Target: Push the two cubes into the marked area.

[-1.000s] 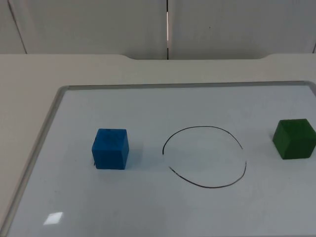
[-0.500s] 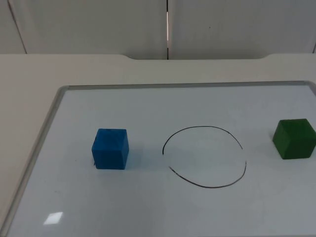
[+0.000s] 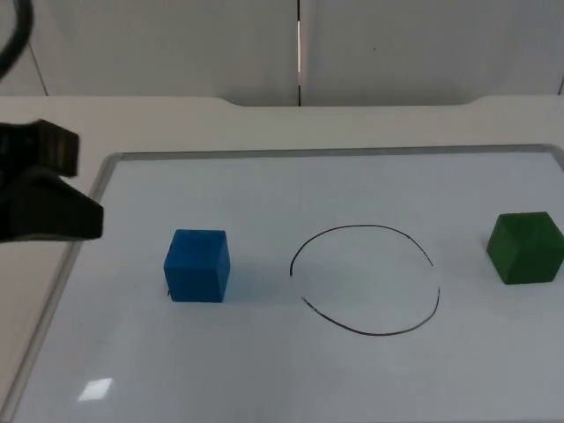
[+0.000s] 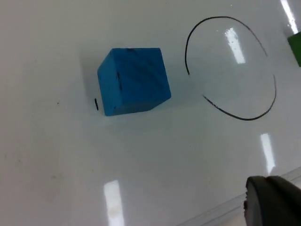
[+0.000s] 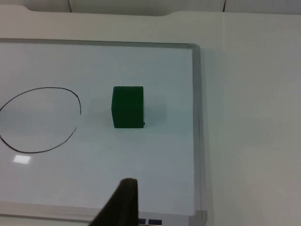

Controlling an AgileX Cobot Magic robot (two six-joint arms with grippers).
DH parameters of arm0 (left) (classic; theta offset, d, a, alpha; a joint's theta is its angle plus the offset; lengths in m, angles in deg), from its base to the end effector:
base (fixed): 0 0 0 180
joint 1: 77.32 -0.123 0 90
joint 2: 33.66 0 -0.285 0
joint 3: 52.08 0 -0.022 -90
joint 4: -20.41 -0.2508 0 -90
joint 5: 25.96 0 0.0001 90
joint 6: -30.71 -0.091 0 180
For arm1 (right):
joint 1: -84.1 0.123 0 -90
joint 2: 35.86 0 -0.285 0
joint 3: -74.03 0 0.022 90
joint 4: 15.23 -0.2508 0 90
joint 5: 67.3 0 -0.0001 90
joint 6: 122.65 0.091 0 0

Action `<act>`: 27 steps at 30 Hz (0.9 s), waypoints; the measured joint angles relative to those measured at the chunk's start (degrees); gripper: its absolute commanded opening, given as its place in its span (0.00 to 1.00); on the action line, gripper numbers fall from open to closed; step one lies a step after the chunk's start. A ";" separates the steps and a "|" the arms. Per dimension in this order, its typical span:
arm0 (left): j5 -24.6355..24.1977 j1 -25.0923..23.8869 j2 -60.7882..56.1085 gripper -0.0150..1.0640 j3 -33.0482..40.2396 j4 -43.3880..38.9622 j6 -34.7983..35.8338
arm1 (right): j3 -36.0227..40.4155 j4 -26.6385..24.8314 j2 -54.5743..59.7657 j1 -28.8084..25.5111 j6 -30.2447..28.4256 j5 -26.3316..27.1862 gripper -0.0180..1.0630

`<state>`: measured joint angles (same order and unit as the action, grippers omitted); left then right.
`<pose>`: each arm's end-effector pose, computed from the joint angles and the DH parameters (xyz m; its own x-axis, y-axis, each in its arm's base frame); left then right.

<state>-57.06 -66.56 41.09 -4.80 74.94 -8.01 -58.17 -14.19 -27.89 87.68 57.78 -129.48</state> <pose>0.1902 -0.0752 0.2191 -0.8369 -0.0253 -0.5468 0.2659 0.8543 -0.4466 -0.0068 -0.0019 0.2791 -0.4677 -0.0302 -0.8834 -0.0487 0.9988 -0.0084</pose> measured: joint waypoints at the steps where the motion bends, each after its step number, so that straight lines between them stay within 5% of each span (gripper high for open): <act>1: 2.47 1.78 1.80 0.01 -0.13 0.23 0.00 | 0.00 0.00 0.00 0.00 0.00 0.00 0.99; 9: 13.89 7.13 15.31 0.01 -3.18 0.87 -0.24 | 0.00 0.00 0.00 0.00 0.00 0.00 0.99; 27: 17.85 2.76 32.47 0.01 -11.99 0.96 -1.58 | 0.00 0.00 0.00 0.00 0.00 0.00 0.99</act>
<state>-39.22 -63.80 73.56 -16.79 75.90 -9.59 -58.17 -14.19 -27.89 87.68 57.78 -129.48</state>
